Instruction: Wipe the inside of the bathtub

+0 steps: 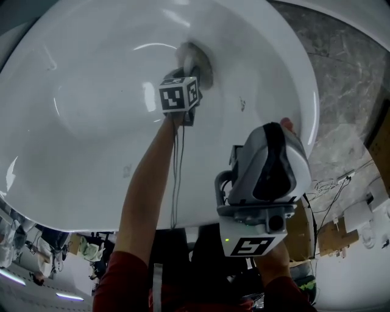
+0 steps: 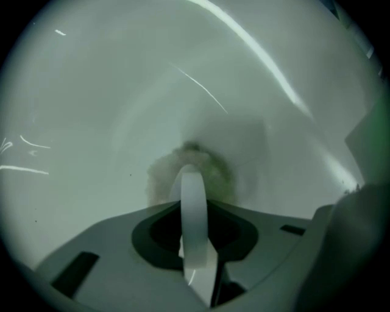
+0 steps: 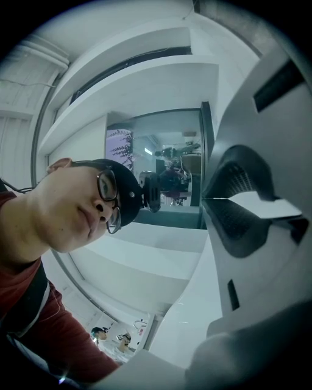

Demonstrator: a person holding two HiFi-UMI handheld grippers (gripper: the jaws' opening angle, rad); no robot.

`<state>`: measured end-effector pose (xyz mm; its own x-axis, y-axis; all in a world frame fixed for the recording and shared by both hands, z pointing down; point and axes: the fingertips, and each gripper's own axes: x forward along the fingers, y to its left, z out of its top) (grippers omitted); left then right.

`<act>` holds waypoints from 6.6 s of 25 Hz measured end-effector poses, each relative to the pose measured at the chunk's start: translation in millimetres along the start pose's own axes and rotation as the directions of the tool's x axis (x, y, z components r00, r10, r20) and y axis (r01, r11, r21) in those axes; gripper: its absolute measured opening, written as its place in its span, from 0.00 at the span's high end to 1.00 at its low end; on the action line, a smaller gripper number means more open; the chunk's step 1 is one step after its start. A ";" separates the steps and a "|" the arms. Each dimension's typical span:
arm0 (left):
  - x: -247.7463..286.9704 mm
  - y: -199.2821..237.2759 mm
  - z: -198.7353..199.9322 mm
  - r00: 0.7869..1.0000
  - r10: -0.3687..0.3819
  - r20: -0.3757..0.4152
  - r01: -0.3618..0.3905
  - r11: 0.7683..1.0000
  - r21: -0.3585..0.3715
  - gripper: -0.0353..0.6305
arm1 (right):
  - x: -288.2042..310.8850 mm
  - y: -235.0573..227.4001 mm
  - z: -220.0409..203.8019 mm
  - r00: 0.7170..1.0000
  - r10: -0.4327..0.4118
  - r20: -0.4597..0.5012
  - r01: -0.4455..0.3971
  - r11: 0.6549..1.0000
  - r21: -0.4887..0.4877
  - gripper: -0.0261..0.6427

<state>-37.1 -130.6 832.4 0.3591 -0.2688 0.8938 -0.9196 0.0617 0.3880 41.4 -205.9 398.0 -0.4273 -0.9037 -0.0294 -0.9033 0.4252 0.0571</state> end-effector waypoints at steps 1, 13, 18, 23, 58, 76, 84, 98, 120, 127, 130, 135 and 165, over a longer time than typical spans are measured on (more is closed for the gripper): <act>-0.3 -0.4 -0.3 1.000 -0.001 -0.006 0.001 1.000 -0.004 0.81 | -0.1 0.0 0.5 1.000 -0.001 -0.003 0.001 1.000 0.000 0.94; -59.2 -31.4 26.7 0.999 -0.030 0.029 0.028 0.998 0.050 0.81 | 4.2 2.8 37.3 1.000 -0.002 0.007 0.002 0.999 -0.049 0.94; -117.4 -76.6 62.2 0.989 -0.100 0.105 0.091 0.992 0.091 0.81 | 2.1 -8.0 73.5 0.999 -0.036 0.034 0.040 0.993 -0.112 0.94; -208.8 -119.7 110.3 0.944 -0.188 0.271 0.168 0.981 0.095 0.81 | -1.5 -13.9 117.1 0.995 -0.066 0.068 0.076 0.985 -0.155 0.94; -188.9 -95.5 159.9 0.891 -0.085 0.447 0.180 0.968 -0.174 0.81 | 24.2 -16.7 107.7 0.994 -0.064 0.086 0.073 0.992 -0.099 0.94; -29.4 37.5 74.1 0.978 0.100 0.184 -0.025 0.928 -0.373 0.81 | 48.4 -2.0 2.8 0.999 -0.022 0.045 0.023 1.000 -0.017 0.94; -15.8 59.7 58.4 0.985 0.128 0.113 -0.076 0.921 -0.382 0.81 | 52.4 -0.5 4.5 0.999 -0.014 0.044 0.015 0.999 -0.032 0.94; -12.1 60.6 54.4 0.987 0.109 0.119 -0.049 0.907 -0.419 0.81 | 47.0 2.1 -2.4 1.000 0.004 0.021 -0.003 0.999 -0.049 0.94; -183.7 41.2 112.4 0.950 0.090 0.300 0.008 0.950 -0.311 0.81 | 47.6 49.6 119.8 0.997 0.051 0.065 -0.047 0.997 -0.067 0.94; -314.9 6.3 132.4 0.912 0.058 0.405 0.071 0.953 -0.295 0.81 | 30.3 73.7 193.6 0.996 0.058 0.064 -0.054 0.996 -0.064 0.94; -376.9 -10.2 136.6 0.898 0.044 0.438 0.072 0.967 -0.244 0.81 | 23.9 84.2 234.7 0.996 0.058 0.065 -0.053 0.996 -0.075 0.94; -492.0 -36.5 147.2 0.835 0.013 0.550 0.084 0.985 -0.152 0.81 | 9.5 103.9 304.8 0.996 0.050 0.080 -0.043 0.996 -0.083 0.94; -988.1 -57.1 35.2 0.276 -0.062 0.959 -0.442 0.878 0.184 0.81 | -115.3 314.4 540.1 0.985 0.145 0.091 -0.139 0.988 -0.071 0.94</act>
<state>-345.0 97.6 -80.8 0.0032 -1.0000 0.0069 -0.9954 -0.0038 -0.0954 -214.5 59.5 -119.7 -0.5554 -0.8240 -0.1120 -0.8302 0.5417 0.1317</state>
